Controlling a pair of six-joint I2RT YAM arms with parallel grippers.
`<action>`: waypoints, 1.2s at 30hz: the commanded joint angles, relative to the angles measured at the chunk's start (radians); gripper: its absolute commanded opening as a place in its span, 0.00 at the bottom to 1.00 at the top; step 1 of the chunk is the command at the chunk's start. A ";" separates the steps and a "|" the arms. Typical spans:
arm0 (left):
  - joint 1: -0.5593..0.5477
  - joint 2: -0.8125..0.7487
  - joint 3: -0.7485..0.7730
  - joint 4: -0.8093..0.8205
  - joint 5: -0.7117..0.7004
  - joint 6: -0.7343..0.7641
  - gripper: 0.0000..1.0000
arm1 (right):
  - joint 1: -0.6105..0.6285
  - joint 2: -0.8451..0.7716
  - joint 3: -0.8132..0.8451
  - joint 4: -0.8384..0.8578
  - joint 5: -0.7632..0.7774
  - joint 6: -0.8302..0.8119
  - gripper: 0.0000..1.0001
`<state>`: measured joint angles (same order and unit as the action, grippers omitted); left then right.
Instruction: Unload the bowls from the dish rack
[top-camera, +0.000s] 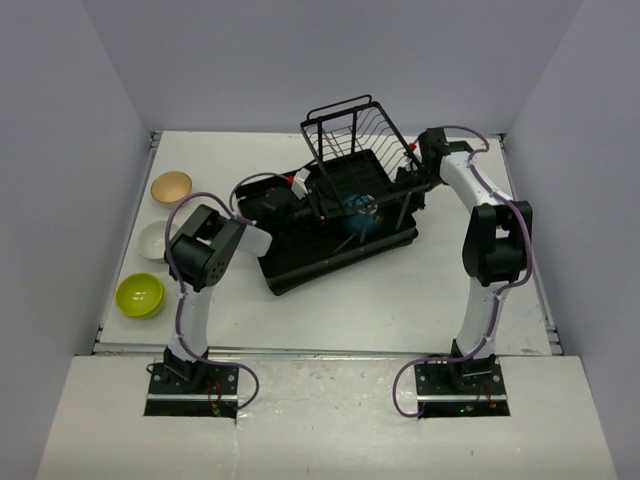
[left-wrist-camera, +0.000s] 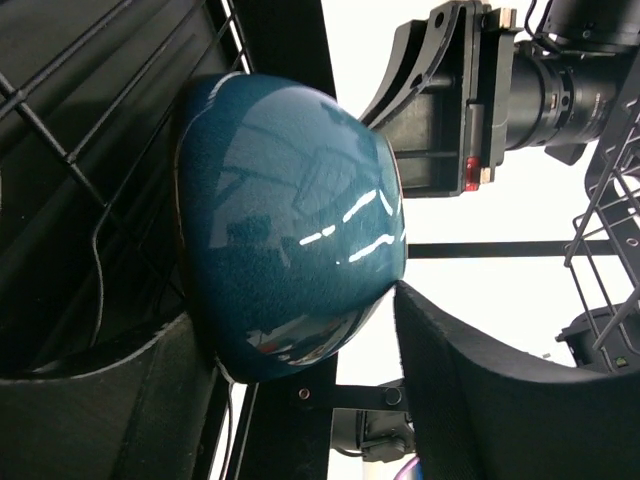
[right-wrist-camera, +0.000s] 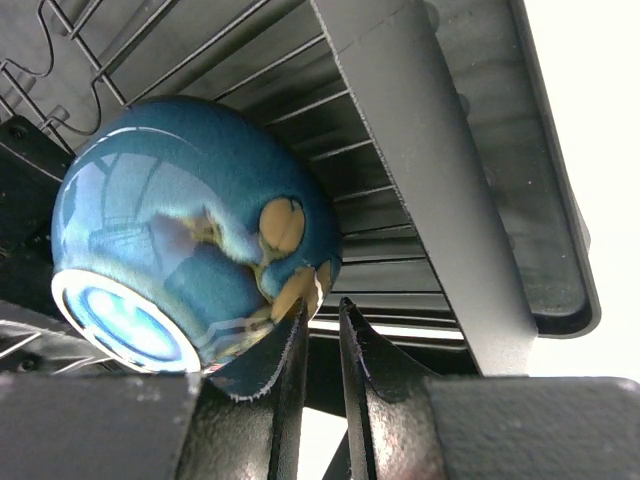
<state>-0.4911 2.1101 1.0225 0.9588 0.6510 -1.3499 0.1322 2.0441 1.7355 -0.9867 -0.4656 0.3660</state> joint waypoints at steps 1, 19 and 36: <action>-0.020 0.028 0.007 0.093 0.010 -0.026 0.67 | 0.017 0.005 0.041 -0.004 -0.048 -0.004 0.20; -0.020 0.041 -0.050 0.296 -0.065 -0.106 0.57 | 0.017 0.005 0.033 0.008 -0.062 -0.001 0.20; -0.024 0.140 0.011 0.353 -0.208 -0.137 0.45 | 0.017 -0.016 0.035 0.000 -0.053 -0.002 0.19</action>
<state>-0.5030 2.1490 1.0119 1.1774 0.4728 -1.4631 0.1440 2.0441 1.7363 -0.9825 -0.4976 0.3660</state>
